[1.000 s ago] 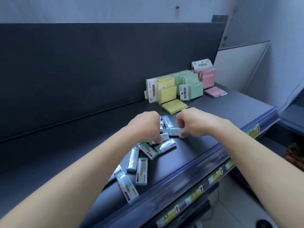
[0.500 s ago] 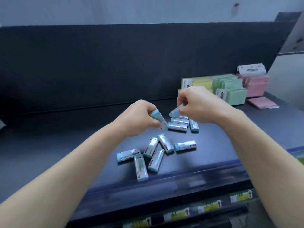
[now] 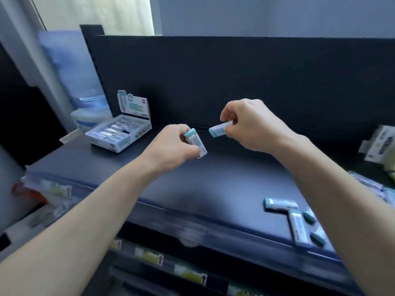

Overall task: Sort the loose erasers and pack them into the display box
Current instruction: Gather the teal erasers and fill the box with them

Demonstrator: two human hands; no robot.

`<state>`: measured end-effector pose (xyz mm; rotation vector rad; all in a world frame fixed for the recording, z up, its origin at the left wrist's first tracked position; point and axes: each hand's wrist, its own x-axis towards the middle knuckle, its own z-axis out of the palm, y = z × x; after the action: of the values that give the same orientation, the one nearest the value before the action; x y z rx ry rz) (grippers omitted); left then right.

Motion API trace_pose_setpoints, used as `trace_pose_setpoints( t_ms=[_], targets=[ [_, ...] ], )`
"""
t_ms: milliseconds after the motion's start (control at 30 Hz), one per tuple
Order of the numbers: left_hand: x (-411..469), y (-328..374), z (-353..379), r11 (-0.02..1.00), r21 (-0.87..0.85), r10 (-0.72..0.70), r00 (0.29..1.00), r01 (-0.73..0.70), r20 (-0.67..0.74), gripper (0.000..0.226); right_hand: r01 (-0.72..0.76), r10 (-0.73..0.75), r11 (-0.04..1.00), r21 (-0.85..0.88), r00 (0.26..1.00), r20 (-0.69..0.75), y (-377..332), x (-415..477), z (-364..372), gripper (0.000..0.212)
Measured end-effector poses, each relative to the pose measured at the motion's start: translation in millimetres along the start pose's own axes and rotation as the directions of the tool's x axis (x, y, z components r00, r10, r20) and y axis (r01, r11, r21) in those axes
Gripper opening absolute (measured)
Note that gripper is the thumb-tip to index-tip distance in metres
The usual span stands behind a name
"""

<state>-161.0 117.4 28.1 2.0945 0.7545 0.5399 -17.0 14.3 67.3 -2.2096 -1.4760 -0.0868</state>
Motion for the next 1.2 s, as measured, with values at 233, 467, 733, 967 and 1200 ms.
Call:
trace_pose_setpoints(
  t_ms=[233, 467, 733, 967, 1200],
  targets=[
    [14.7, -79.4, -93.5, 0.992, -0.097, -0.097, 0.984, 0.083, -0.149, 0.025, 0.075, -0.073, 0.997, -0.035, 0.996, 0.043, -92.8, 63.4, 62.4, 0.013],
    [39.3, -131.2, -156.6, 0.988, -0.131, -0.096, 0.987, 0.079, -0.13, 0.018, 0.079, -0.088, 0.991, -0.112, 0.993, -0.077, -150.9, 114.8, 103.4, 0.012],
    [67.0, -164.0, -174.4, 0.978, -0.169, -0.17, 0.93, 0.119, -0.327, 0.011, 0.007, -0.014, 0.996, -0.087, 0.997, -0.079, -158.0, 143.1, 123.6, 0.011],
    [78.9, -155.9, -186.9, 0.979, -0.153, -0.181, 0.914, 0.134, -0.362, 0.02, 0.036, -0.035, 0.999, 0.01, 0.997, -0.063, -157.3, 175.6, 132.7, 0.017],
    [94.2, -162.6, -190.6, 0.972, -0.186, -0.208, 0.901, 0.146, -0.38, 0.028, 0.043, -0.042, 0.998, 0.035, 0.999, -0.025, -157.8, 197.1, 147.9, 0.015]
  ],
)
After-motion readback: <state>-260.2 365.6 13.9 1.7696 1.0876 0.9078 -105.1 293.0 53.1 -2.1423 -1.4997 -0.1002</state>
